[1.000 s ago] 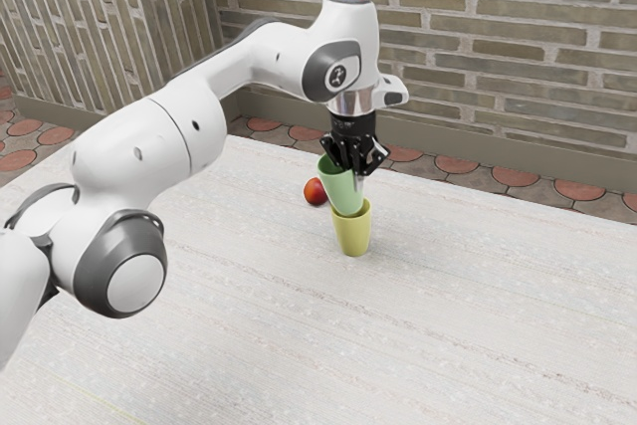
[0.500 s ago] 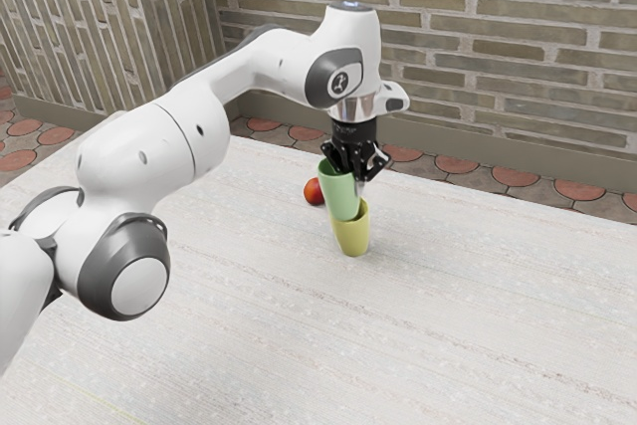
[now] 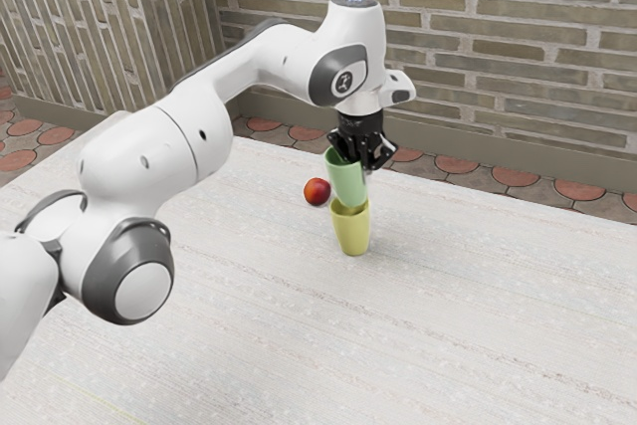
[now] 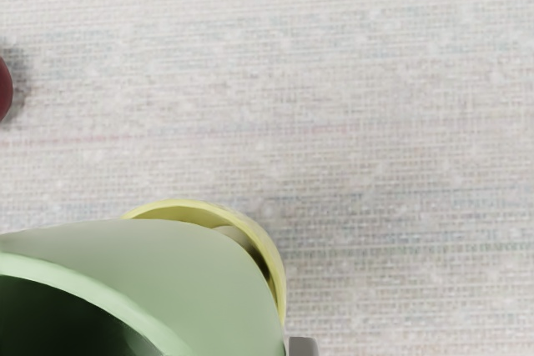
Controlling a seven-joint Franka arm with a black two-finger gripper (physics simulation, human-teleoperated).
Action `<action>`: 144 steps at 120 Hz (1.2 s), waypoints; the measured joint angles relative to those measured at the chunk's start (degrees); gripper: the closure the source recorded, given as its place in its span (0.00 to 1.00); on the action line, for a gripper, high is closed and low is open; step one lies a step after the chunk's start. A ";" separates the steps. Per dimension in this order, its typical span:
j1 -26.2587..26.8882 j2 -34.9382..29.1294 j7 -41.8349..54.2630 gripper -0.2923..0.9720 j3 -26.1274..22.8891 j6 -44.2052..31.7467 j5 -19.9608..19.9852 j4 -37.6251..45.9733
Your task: Place the left cup onto the right cup
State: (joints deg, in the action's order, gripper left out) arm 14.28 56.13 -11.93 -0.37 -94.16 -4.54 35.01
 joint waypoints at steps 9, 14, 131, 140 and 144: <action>-0.02 0.63 -0.06 0.85 0.07 -0.67 -0.18 -0.21; -0.06 1.10 -0.09 0.85 0.12 -0.95 -0.25 -0.24; -0.30 2.50 -0.46 0.28 0.19 0.25 -0.61 -2.66; -0.35 2.33 -0.47 0.27 0.19 1.33 -0.71 -3.61; -0.37 2.19 -0.48 0.27 0.23 1.93 -0.73 -3.85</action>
State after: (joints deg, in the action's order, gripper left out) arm 13.91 58.33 -12.41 -0.14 -92.23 -5.27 31.15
